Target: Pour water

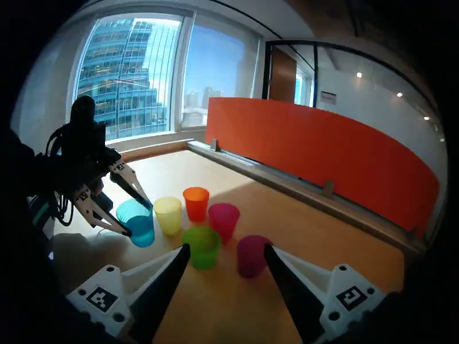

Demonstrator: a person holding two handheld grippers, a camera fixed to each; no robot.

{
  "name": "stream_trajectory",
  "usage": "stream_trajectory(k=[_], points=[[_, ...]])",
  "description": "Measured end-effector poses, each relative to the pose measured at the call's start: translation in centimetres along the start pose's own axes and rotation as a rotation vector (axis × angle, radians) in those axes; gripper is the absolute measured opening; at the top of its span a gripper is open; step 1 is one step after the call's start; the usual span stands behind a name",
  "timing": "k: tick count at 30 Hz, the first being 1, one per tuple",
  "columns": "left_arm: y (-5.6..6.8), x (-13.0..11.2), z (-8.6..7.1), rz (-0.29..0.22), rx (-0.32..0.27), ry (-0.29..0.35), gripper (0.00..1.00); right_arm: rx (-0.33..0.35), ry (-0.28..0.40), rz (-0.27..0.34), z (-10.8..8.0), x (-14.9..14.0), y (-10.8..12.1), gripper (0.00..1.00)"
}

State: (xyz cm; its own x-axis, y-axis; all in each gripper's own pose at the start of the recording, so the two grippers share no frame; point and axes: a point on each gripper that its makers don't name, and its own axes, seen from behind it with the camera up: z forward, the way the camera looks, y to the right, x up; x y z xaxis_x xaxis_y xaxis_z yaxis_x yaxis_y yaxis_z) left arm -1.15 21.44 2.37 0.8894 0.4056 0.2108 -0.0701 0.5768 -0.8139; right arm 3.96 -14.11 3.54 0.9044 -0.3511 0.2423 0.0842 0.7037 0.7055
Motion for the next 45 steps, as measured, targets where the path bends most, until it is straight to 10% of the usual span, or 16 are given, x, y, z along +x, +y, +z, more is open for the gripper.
stream_trajectory(k=[26,45], points=[[-3.4,8.7,-7.1,-0.033,0.119,0.25,0.89,0.037,-0.03,-0.004,4.2,-2.6,-1.0,0.99],[-5.0,10.3,-9.1,-0.029,0.167,0.289,0.89,0.081,-0.065,-0.001,7.3,-4.4,-2.8,0.99]])
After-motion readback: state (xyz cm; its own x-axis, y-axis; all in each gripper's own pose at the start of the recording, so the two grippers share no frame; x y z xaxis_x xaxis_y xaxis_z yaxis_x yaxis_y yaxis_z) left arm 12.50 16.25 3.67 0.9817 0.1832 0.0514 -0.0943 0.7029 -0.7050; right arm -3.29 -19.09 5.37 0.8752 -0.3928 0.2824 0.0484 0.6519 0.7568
